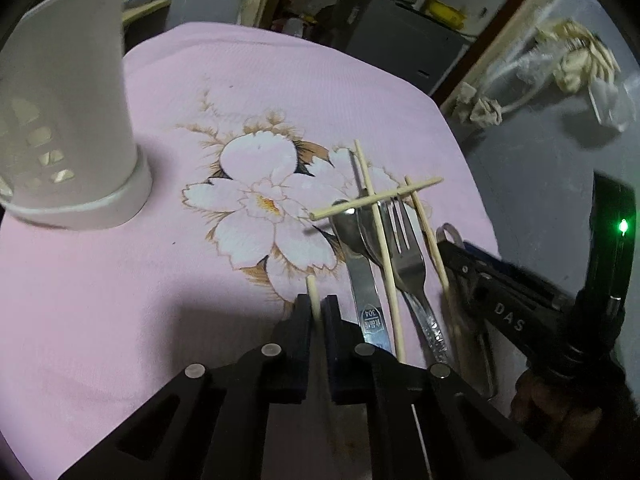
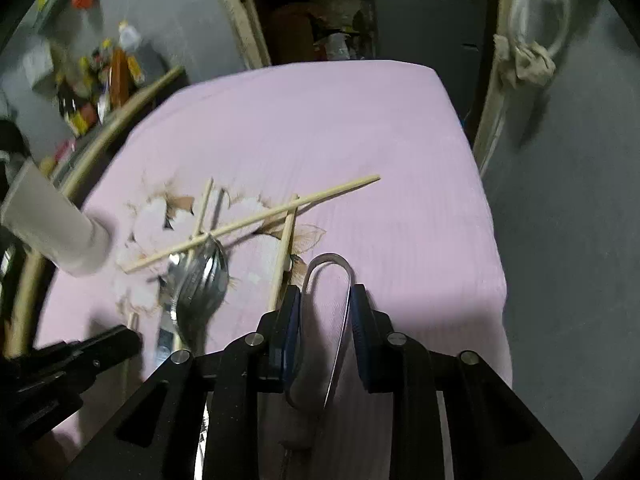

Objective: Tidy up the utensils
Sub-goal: 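Grasp a chopstick with the left tool while the right tool grasps the peeler, then carry the chopstick and peeler to the white caddy and release both inside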

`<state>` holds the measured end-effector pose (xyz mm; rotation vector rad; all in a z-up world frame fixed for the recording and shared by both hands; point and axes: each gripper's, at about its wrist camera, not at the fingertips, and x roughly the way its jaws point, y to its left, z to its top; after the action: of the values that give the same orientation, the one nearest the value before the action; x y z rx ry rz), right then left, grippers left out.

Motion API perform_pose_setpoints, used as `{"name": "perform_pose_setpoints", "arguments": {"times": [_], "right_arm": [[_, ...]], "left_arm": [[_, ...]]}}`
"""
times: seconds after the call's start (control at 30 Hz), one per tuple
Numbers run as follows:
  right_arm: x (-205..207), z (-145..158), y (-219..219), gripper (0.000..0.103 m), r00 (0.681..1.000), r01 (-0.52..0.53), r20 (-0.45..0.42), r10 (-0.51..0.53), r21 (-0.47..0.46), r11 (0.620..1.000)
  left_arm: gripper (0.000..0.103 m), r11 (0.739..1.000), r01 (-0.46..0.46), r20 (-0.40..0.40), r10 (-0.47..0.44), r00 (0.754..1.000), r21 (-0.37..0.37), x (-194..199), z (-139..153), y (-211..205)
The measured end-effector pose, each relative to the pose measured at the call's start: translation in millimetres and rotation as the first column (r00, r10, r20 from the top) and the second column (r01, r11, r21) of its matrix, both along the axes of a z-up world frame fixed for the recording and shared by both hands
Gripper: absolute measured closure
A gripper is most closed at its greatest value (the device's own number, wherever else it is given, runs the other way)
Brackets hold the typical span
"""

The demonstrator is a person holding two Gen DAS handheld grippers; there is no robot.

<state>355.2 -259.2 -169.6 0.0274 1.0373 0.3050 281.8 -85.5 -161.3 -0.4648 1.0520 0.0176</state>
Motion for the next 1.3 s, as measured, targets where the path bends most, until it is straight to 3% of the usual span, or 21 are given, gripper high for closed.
{"name": "perform_pose_setpoints", "arguments": {"times": [0.2, 0.53, 0.87, 1.1, 1.3], "right_arm": [[-22, 28, -12, 0.081, 0.996, -0.013, 0.089, 0.006, 0.075, 0.997], [-71, 80, -21, 0.081, 0.981, -0.011, 0.194, -0.002, 0.066, 0.998], [-108, 143, -1, 0.082, 0.941, 0.003, 0.338, -0.018, 0.045, 0.999], [-125, 178, 28, 0.082, 0.918, -0.010, 0.396, -0.004, 0.033, 0.999], [-131, 198, 63, 0.082, 0.892, -0.059, 0.449, 0.046, 0.017, 0.998]], "left_arm": [[0.098, 1.000, -0.009, 0.061, 0.009, 0.998, -0.006, -11, 18, 6], [0.098, 0.999, -0.012, 0.250, 0.003, 0.968, 0.035, -34, 79, 24], [0.098, 0.996, -0.021, 0.425, -0.018, 0.905, 0.088, -49, 143, 59], [0.098, 0.998, -0.049, 0.505, 0.020, 0.863, 0.043, -57, 173, 99], [0.098, 0.991, -0.133, 0.564, 0.092, 0.820, 0.031, -60, 192, 148]]}}
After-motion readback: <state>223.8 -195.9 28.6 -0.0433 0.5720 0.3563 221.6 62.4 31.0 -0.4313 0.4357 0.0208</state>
